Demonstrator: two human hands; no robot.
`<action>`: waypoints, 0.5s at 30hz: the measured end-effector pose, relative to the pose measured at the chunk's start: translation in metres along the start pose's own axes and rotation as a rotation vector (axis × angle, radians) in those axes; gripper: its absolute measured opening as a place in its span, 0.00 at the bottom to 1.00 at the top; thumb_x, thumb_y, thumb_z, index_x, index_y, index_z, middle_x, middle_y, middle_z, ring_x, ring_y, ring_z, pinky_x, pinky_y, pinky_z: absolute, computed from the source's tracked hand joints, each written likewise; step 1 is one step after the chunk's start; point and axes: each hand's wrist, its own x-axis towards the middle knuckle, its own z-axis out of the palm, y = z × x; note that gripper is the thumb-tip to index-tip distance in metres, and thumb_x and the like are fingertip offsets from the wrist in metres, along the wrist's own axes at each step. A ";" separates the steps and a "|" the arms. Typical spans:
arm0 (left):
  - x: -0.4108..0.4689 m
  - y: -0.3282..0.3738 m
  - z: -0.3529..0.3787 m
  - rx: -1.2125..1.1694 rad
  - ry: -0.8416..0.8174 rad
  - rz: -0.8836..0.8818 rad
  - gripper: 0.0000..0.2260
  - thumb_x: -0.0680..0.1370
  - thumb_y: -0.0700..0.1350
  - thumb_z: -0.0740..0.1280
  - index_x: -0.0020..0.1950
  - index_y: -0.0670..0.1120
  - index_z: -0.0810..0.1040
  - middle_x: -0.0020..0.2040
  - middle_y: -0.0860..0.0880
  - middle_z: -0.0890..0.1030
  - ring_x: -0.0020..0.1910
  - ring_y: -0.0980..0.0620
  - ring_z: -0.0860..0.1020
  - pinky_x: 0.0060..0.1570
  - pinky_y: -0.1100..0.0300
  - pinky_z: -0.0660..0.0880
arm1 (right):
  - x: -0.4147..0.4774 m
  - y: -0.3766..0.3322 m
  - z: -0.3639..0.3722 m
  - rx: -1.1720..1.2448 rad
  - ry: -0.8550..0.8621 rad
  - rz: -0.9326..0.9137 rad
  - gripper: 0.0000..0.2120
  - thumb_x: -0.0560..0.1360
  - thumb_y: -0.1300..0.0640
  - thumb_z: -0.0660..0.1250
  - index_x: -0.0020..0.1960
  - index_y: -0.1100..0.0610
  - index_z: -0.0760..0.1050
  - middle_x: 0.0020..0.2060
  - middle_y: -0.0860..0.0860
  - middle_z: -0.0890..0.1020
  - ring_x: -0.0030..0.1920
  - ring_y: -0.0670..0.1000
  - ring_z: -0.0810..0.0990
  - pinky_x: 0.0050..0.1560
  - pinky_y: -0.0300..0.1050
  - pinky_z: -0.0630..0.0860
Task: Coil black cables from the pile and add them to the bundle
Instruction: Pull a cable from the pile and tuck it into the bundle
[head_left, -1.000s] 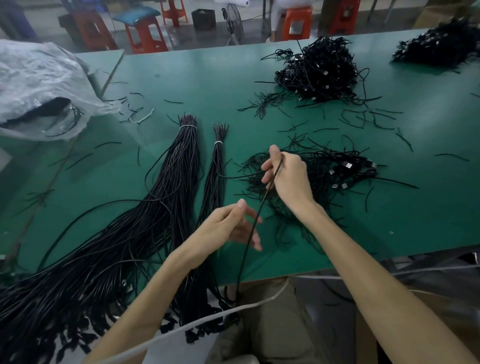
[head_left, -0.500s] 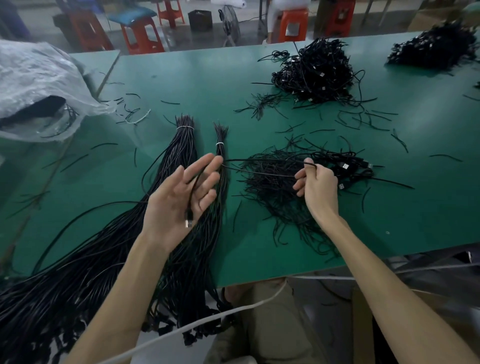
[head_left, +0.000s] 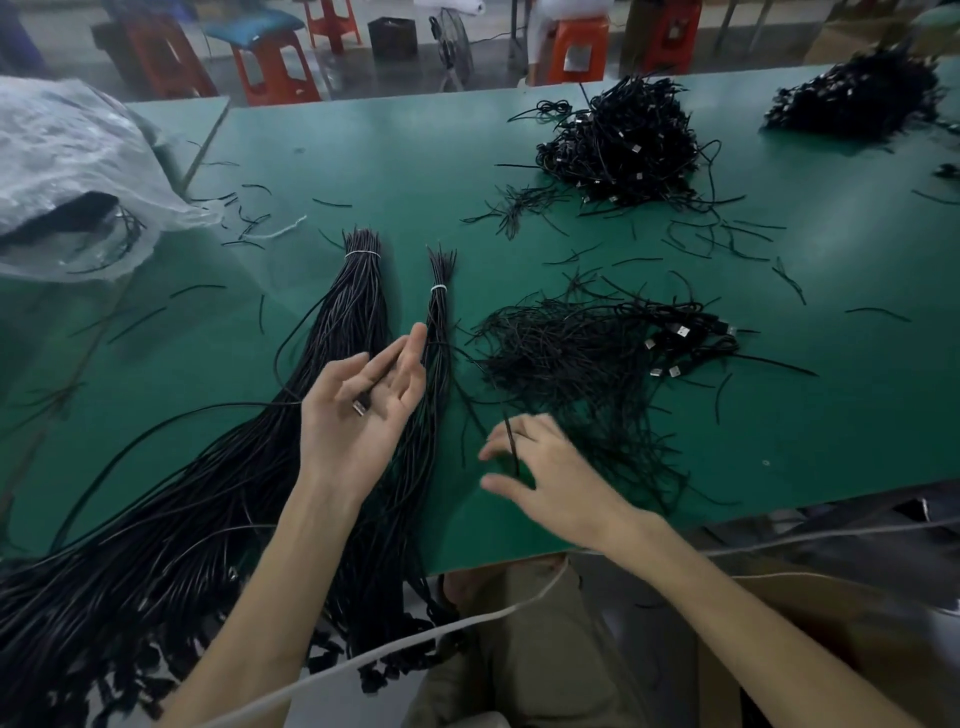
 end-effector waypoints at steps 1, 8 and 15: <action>0.001 0.000 -0.001 0.048 0.007 0.011 0.26 0.81 0.34 0.62 0.77 0.30 0.56 0.67 0.41 0.76 0.75 0.37 0.71 0.62 0.52 0.77 | 0.001 -0.005 0.002 0.152 -0.036 0.048 0.20 0.80 0.45 0.70 0.68 0.51 0.75 0.62 0.43 0.75 0.65 0.42 0.70 0.69 0.46 0.69; 0.002 0.002 -0.008 0.526 -0.065 -0.040 0.32 0.69 0.22 0.58 0.74 0.32 0.70 0.70 0.38 0.75 0.65 0.51 0.78 0.47 0.64 0.74 | 0.029 -0.018 -0.017 0.520 0.237 0.184 0.44 0.77 0.50 0.74 0.83 0.52 0.51 0.68 0.45 0.72 0.59 0.42 0.79 0.64 0.41 0.76; 0.005 0.008 -0.015 0.753 -0.177 -0.201 0.30 0.73 0.25 0.60 0.76 0.37 0.70 0.62 0.42 0.79 0.55 0.52 0.79 0.43 0.62 0.75 | 0.035 -0.020 -0.017 0.299 0.212 0.053 0.16 0.83 0.49 0.66 0.68 0.54 0.75 0.49 0.45 0.81 0.47 0.43 0.80 0.52 0.46 0.79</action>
